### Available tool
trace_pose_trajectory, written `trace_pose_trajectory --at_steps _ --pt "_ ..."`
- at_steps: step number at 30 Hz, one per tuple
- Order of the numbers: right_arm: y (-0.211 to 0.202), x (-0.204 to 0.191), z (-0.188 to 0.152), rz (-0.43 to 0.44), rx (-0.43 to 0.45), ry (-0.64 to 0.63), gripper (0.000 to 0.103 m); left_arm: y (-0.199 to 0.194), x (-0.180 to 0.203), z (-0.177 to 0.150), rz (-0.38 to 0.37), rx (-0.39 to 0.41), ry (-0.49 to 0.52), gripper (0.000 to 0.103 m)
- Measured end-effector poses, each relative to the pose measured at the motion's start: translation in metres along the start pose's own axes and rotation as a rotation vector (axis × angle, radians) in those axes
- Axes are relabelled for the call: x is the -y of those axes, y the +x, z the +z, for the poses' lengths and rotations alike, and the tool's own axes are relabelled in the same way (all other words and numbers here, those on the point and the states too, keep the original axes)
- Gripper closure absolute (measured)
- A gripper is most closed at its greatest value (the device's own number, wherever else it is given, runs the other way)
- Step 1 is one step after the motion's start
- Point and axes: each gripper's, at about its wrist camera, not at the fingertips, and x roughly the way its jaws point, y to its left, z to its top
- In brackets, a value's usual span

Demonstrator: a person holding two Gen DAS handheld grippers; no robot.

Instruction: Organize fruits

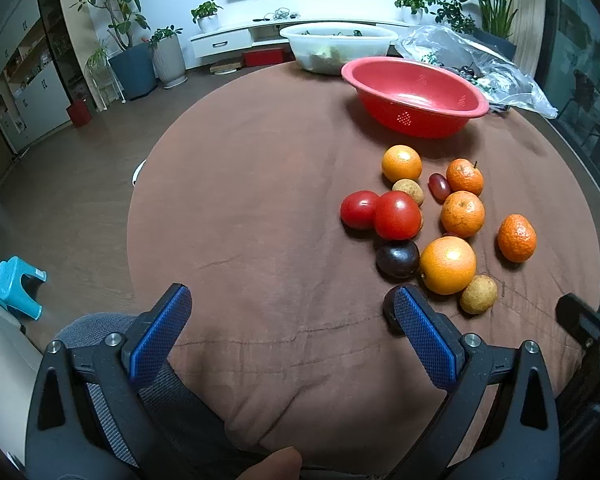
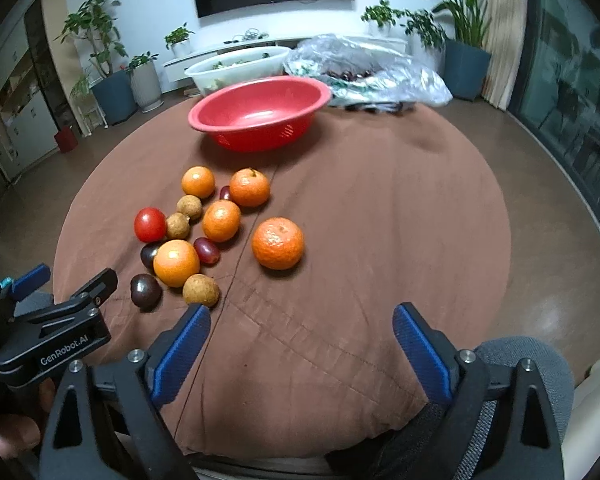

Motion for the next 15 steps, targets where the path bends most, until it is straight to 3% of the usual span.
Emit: trace_pose_trajectory --at_steps 11,15 --pt "0.004 0.014 0.001 0.056 -0.007 0.066 0.009 0.013 0.006 0.0 0.015 -0.02 0.024 0.0" --pt "0.007 0.017 0.004 0.08 -0.012 0.079 0.012 0.016 0.004 0.004 -0.063 -0.009 0.031 0.0"
